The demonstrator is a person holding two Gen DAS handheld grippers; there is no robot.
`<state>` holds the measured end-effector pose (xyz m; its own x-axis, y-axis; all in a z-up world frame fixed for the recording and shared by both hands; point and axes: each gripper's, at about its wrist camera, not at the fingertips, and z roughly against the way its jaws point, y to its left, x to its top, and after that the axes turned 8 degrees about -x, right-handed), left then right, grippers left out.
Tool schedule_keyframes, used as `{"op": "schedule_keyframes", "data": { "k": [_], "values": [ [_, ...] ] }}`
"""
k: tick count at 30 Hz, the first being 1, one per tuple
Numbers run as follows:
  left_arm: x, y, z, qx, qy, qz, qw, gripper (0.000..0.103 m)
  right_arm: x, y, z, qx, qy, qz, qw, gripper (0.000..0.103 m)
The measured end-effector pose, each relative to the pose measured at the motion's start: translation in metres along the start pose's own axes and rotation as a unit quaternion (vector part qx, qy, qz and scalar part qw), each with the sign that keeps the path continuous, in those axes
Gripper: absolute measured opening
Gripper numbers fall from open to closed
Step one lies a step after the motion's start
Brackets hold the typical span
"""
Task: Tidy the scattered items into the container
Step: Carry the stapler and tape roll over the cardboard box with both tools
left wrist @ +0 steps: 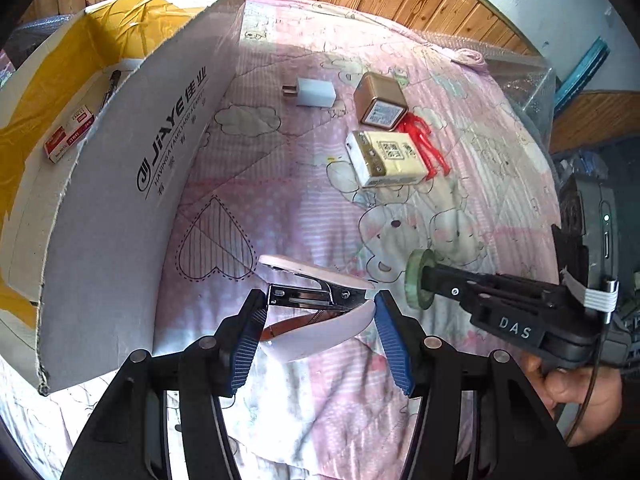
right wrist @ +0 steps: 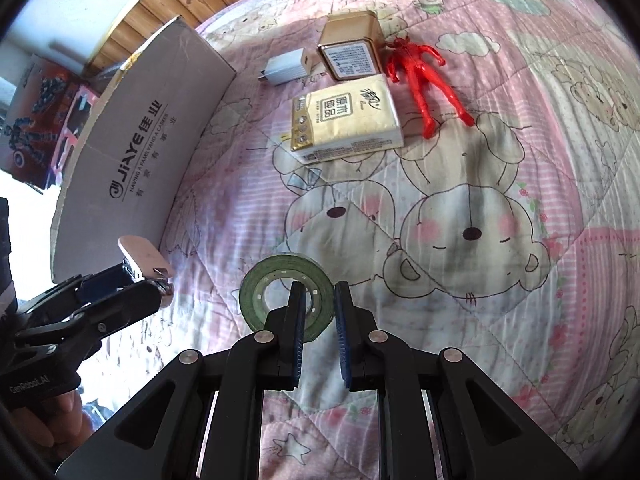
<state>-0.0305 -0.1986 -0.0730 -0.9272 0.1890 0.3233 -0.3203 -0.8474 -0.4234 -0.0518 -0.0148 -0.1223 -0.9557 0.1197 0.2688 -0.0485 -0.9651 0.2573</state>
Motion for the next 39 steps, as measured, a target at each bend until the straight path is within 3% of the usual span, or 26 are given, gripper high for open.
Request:
{"op": "schedule_keyframes", "data": {
  "k": [6,13,26,39],
  "values": [
    [0.014,-0.001,0.026,-0.034,-0.03,0.018,0.9988,0.057,0.011,0.013,0.013,0.003,-0.015,0.013,1.0,0.015],
    [0.023,-0.006,0.045,-0.036,-0.052,0.014,0.9979,0.057,0.019,0.029,0.028,0.003,-0.028,0.034,0.999,0.015],
    [0.043,0.009,0.093,0.002,-0.097,0.032,0.9948,0.057,0.039,0.077,0.058,0.006,-0.054,0.091,0.994,0.015],
    [0.052,0.038,0.142,0.061,-0.144,0.066,0.9855,0.057,0.062,0.135,0.085,0.011,-0.078,0.164,0.983,0.015]
  ]
}}
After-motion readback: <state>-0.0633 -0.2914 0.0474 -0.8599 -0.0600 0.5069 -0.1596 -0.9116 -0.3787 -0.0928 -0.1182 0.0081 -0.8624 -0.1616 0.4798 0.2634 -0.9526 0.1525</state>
